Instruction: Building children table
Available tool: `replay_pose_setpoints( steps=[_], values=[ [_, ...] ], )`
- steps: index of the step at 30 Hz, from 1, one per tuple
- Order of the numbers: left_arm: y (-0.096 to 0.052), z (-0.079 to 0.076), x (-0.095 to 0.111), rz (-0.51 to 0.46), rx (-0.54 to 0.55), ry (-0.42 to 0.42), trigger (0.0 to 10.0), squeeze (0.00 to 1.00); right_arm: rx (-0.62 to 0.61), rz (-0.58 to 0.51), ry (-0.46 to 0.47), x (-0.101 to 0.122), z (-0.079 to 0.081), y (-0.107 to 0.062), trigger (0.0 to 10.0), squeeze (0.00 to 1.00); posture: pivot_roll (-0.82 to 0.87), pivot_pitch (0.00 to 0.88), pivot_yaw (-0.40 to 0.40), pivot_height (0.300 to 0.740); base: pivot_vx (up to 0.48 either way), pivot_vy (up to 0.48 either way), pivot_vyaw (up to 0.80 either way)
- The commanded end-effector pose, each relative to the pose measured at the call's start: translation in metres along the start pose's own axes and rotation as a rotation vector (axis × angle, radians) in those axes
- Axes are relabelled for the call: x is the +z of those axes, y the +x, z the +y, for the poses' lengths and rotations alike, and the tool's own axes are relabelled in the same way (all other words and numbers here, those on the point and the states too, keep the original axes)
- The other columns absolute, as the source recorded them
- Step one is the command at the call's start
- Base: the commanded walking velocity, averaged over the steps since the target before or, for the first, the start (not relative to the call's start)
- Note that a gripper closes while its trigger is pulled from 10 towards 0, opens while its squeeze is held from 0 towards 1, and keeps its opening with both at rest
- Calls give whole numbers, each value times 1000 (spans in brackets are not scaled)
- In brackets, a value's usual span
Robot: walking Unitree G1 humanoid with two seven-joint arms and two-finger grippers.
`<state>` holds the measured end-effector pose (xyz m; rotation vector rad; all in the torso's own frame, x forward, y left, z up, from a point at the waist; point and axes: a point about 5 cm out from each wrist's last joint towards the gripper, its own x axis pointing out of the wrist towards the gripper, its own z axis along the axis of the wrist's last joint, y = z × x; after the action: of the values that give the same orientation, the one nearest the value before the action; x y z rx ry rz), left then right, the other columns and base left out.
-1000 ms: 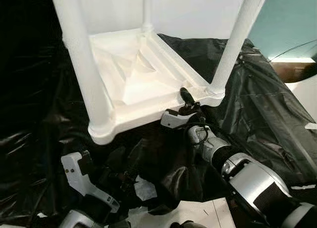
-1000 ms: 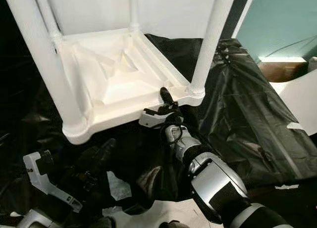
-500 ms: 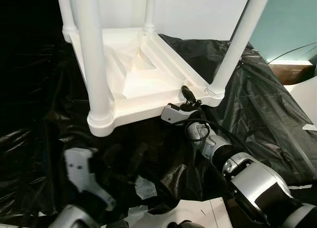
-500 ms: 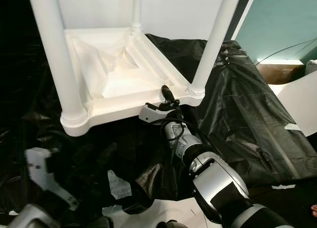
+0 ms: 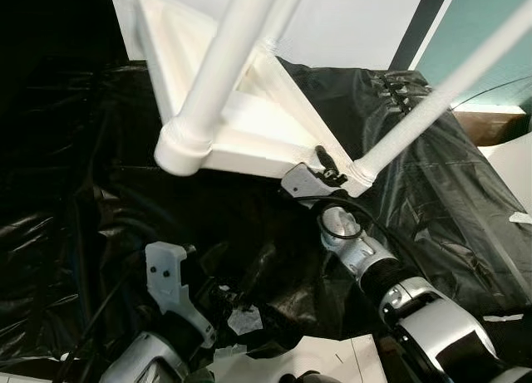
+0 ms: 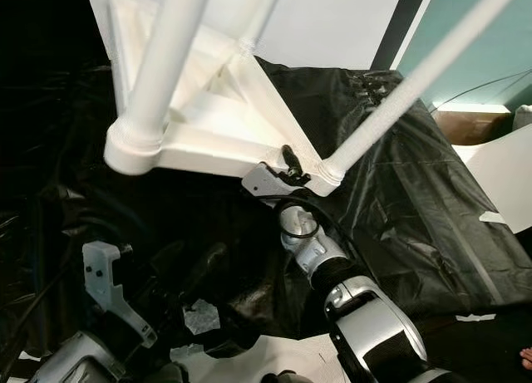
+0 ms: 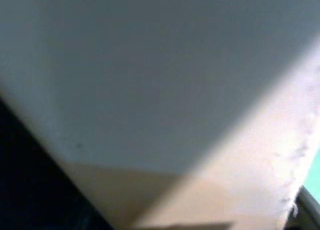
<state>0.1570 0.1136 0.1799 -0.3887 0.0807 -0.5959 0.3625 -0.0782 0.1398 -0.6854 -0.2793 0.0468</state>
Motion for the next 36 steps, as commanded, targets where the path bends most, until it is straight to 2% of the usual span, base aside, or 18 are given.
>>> replay_pose_setpoints(
  steps=[1, 4, 6, 8, 9, 11, 13, 16, 21, 26, 27, 28, 31, 35, 36],
  values=[
    [-1, -14, -2, 9, -266, 8, 10000, 0, -211, -43, 195, 9, -32, 6, 10000, 0, 204, 95, -135, 740, 0, 0, 0],
    [0, -14, -2, 9, -271, 9, 10000, 0, -246, -58, 247, 11, -38, 5, 10000, 0, 196, 98, -131, 740, 0, 0, 0],
    [4, -14, -2, 14, -287, 14, 10000, 0, -290, -96, 399, 21, -50, 3, 10000, 0, 182, 101, -121, 740, 0, 0, 0],
    [4, -14, -2, 14, -287, 14, 10000, 0, -290, -96, 399, 21, -50, 3, 10000, 0, 182, 101, -121, 740, 0, 0, 0],
    [6, -14, -2, 15, -294, 18, 10000, 0, -291, -114, 470, 27, -54, 3, 10000, 0, 182, 101, -121, 740, 0, 0, 0],
    [9, -14, -1, 14, -305, 22, 10000, 0, -276, -142, 528, 36, -57, 6, 10000, 0, 182, 101, -121, 740, 0, 0, 0],
    [12, -16, 0, 8, -316, 23, 10000, 0, -213, -130, 605, 41, -52, 9, 10000, 0, 177, 103, -115, 740, 0, 0, 0],
    [14, -17, 1, 3, -323, 23, 10000, 0, -177, -127, 647, 45, -50, 10, 10000, 0, 177, 103, -115, 740, 0, 0, 0],
    [15, -18, 1, 0, -326, 22, 10000, 0, -150, -138, 657, 50, -49, 12, 10000, 0, 177, 104, -112, 740, 0, 0, 0],
    [16, -20, 2, -9, -323, 14, 10000, 0, 24, -196, 768, 64, -42, 14, 10000, 0, 181, 110, -112, 740, 0, 0, 0],
    [17, -20, 3, -11, -321, 15, 10000, 0, 35, -198, 792, 63, -41, 12, 10000, 0, 182, 110, -111, 740, 0, 0, 0],
    [17, -19, 3, -11, -320, 17, 10000, 0, 64, -187, 854, 60, -36, 7, 10000, 0, 182, 111, -110, 740, 0, 0, 0],
    [17, -18, 4, -11, -319, 22, 10000, 0, 69, -157, 911, 54, -33, 3, 10000, 0, 179, 110, -103, 740, 0, 0, 0],
    [19, -17, 4, -7, -319, 32, 10000, 0, 56, -126, 909, 39, -30, -3, 10000, 0, 180, 108, -97, 740, 0, 0, 0],
    [20, -15, 5, -8, -307, 40, 10000, 0, 55, -123, 893, 34, -30, -6, 10000, 1000, 180, 108, -96, 740, 0, 0, 0]
  ],
)
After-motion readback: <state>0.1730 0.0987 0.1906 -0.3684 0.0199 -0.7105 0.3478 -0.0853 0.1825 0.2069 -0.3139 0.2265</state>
